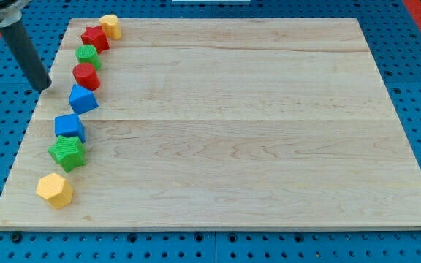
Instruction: Separate the red circle from the line of the blocks
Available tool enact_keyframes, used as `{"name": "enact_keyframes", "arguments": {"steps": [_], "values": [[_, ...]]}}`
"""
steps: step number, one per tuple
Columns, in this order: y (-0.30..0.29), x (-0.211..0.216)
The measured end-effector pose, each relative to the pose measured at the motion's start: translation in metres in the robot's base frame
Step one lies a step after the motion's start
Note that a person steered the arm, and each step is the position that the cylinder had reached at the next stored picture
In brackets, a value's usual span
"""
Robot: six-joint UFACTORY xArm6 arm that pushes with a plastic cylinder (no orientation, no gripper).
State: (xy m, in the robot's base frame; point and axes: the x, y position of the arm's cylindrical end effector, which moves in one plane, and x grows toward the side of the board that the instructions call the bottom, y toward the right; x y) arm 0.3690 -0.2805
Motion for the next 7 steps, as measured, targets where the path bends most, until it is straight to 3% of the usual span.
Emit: {"name": "enact_keyframes", "arguments": {"steps": [2,7], "values": [[0.0472,-0.0138],[0.0472,-0.013]]}}
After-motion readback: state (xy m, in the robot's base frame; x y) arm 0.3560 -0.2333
